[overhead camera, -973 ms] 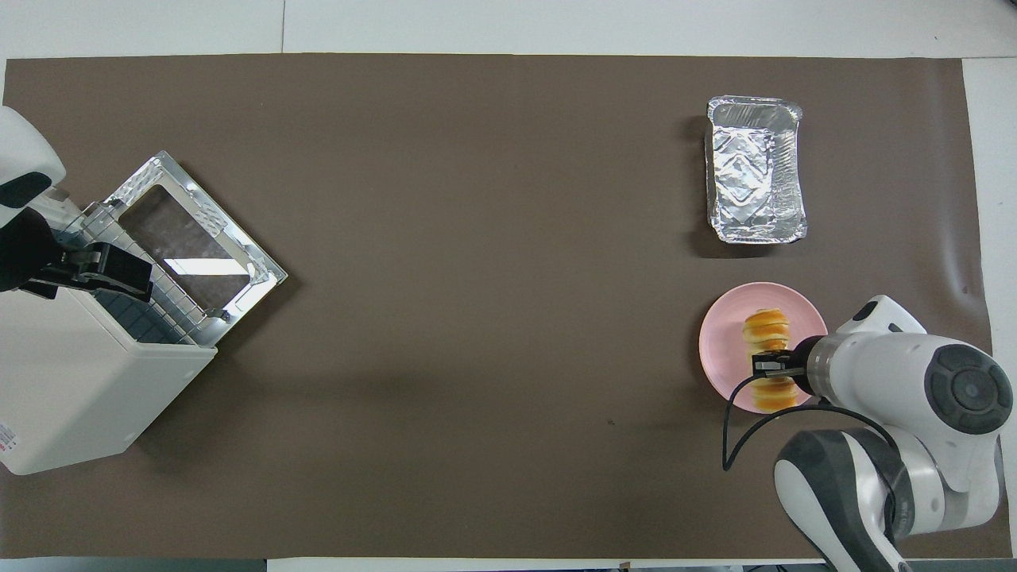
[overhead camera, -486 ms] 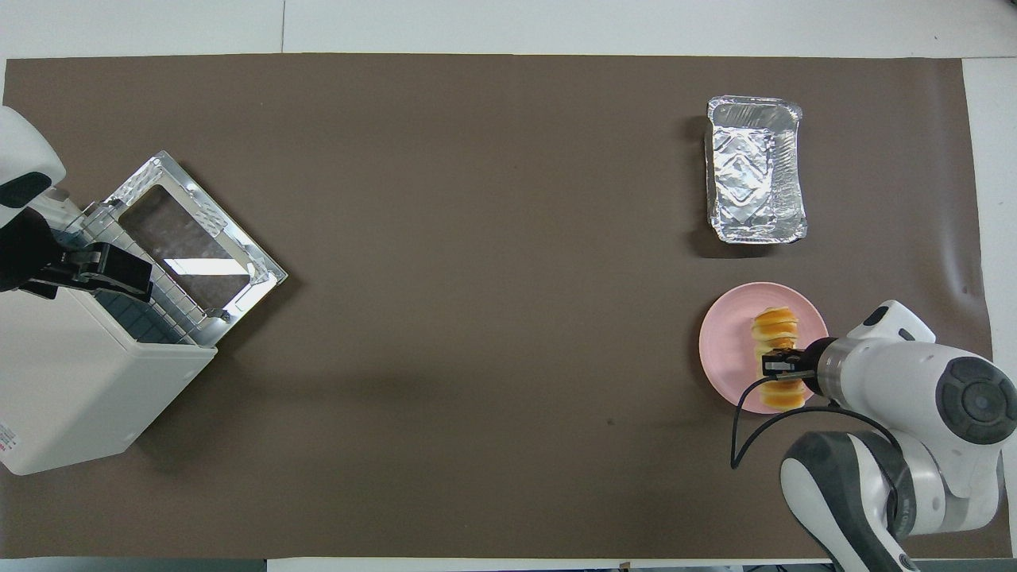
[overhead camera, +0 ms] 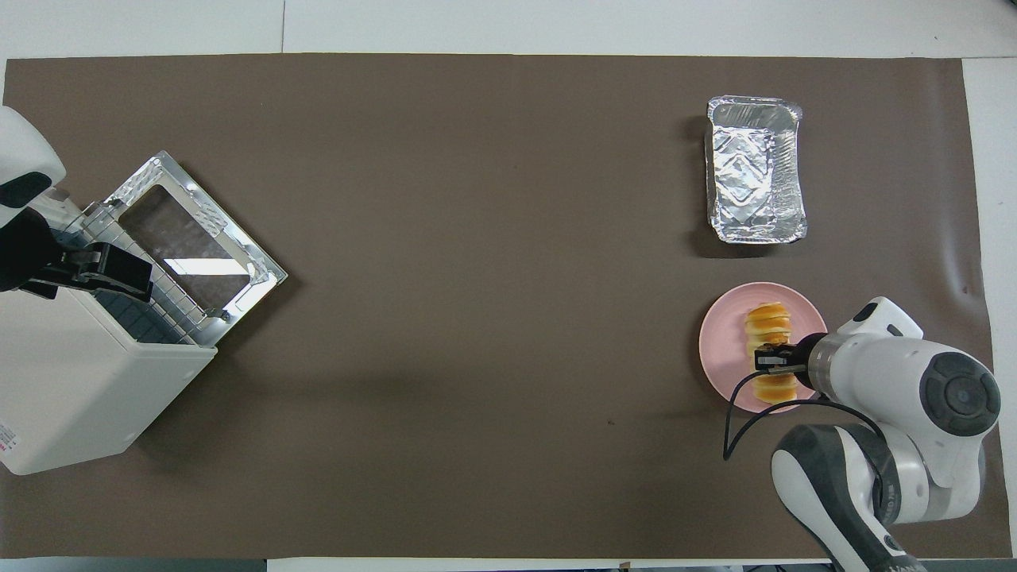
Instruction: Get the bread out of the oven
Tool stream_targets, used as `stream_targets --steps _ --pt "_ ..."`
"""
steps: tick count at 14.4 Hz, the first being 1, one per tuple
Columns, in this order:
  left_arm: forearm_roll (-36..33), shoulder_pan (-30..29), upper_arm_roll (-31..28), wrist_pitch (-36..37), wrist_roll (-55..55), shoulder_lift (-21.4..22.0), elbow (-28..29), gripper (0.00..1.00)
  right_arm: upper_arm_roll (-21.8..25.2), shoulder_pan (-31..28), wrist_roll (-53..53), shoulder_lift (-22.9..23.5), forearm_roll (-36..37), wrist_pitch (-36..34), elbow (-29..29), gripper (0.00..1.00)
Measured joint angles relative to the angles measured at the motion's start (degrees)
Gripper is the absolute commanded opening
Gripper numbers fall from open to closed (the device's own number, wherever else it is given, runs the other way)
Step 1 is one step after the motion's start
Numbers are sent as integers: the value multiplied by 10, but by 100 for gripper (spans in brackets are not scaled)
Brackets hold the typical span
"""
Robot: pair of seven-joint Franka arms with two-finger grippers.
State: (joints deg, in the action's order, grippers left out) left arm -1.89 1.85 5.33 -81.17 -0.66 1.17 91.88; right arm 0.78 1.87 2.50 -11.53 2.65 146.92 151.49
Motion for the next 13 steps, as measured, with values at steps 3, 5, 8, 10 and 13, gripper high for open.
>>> stream_targets --steps 3,5,8,10,13 --pt "0 0 0 0 0 0 0 100 0 0 2 0 0 -79 -50 100" --pt "0 0 0 0 0 0 0 100 0 0 2 -1 0 -152 -114 100" --pt "0 0 0 0 0 0 0 100 3 -1 -1 -2 0 -234 -203 100" --pt "0 0 0 0 0 0 0 100 5 -10 -5 -2 0 -262 -245 100" --pt "0 0 0 0 0 0 0 100 7 -24 -44 2 0 -355 -311 100"
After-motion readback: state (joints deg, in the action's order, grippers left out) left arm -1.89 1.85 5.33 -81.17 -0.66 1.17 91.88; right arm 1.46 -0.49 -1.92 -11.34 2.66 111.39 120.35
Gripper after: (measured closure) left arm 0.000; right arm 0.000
